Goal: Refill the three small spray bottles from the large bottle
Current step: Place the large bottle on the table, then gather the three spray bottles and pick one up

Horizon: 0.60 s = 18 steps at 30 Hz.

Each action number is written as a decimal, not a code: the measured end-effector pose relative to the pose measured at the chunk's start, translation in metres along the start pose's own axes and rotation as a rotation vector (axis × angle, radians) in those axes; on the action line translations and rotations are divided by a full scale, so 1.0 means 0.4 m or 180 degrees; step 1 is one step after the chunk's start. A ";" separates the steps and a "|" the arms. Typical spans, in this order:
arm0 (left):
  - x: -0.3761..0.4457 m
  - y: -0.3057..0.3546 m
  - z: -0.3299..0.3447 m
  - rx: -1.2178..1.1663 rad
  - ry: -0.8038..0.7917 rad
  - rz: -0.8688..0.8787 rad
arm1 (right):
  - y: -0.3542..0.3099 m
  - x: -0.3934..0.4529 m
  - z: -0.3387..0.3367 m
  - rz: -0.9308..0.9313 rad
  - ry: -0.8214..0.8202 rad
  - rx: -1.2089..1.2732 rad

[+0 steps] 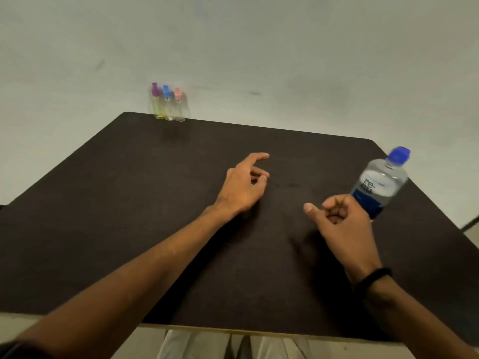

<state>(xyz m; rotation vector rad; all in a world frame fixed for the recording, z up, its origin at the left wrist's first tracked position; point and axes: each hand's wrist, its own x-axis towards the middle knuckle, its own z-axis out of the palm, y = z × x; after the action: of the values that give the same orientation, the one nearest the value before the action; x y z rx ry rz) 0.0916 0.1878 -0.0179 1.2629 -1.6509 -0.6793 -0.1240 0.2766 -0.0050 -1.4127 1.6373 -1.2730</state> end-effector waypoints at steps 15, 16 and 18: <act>0.282 -0.331 -0.369 -0.0233 0.2303 -0.1117 | -0.228 0.410 0.719 -0.0832 -0.1077 -0.0861; 0.311 -0.349 -0.387 -0.0196 0.2346 -0.1128 | -0.240 0.440 0.758 -0.0834 -0.1091 -0.0859; 0.366 -0.386 -0.416 -0.0149 0.2411 -0.1123 | -0.251 0.495 0.827 -0.0795 -0.1076 -0.0832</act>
<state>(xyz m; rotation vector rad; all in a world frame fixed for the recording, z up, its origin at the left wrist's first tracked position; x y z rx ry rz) 0.3005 0.0172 -0.0282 1.5442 -0.8003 -0.3603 0.1643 0.0018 0.0013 -1.9243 1.4652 -0.9029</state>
